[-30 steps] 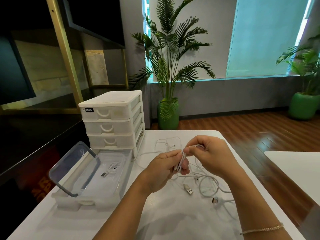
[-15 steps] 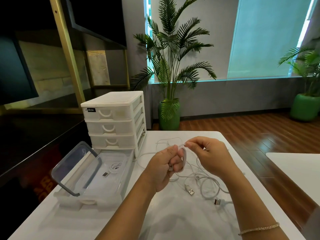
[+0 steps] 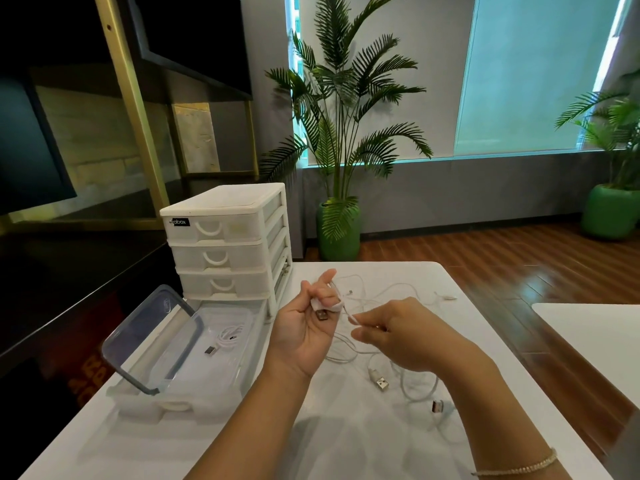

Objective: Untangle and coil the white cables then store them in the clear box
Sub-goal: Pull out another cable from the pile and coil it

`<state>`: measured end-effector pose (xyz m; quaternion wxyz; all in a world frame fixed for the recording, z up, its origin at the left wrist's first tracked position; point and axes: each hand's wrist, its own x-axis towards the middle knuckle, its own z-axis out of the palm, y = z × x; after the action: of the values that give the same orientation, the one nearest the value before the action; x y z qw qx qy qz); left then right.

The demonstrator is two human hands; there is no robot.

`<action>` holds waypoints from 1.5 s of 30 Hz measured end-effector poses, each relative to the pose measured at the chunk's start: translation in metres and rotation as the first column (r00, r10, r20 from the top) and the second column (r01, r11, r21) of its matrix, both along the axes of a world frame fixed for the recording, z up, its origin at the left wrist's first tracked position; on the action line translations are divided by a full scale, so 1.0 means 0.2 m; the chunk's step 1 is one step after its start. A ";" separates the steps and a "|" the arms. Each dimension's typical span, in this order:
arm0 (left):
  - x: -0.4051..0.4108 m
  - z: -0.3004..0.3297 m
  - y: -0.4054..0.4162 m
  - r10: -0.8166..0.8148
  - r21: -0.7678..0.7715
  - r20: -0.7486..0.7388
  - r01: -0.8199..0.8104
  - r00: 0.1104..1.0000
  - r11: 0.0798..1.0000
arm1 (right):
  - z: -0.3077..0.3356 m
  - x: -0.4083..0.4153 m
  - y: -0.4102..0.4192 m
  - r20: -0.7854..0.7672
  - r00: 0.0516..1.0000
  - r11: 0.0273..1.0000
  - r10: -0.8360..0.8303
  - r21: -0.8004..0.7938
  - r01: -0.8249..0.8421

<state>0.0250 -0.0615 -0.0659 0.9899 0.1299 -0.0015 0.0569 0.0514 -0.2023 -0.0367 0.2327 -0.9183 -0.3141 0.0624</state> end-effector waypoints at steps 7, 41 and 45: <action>-0.02 0.00 -0.06 0.195 0.755 -0.007 -0.123 0.981 0.644 | 0.00 -0.01 0.00 0.091 0.993 0.989 0.081 -0.134 -0.068; -0.06 0.01 -0.03 -0.114 0.893 0.006 0.046 0.994 0.447 | 0.00 0.11 -0.10 0.091 0.987 0.880 -0.136 0.468 0.078; -0.05 0.02 -0.03 -0.105 0.654 0.033 0.058 0.994 0.754 | 0.00 0.10 -0.08 0.091 0.987 0.875 -0.129 0.479 0.070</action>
<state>0.0142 -0.0675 -0.0613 0.8837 0.4639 -0.0603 0.0138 0.0707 -0.2186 -0.0375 0.4340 -0.8503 -0.2857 -0.0839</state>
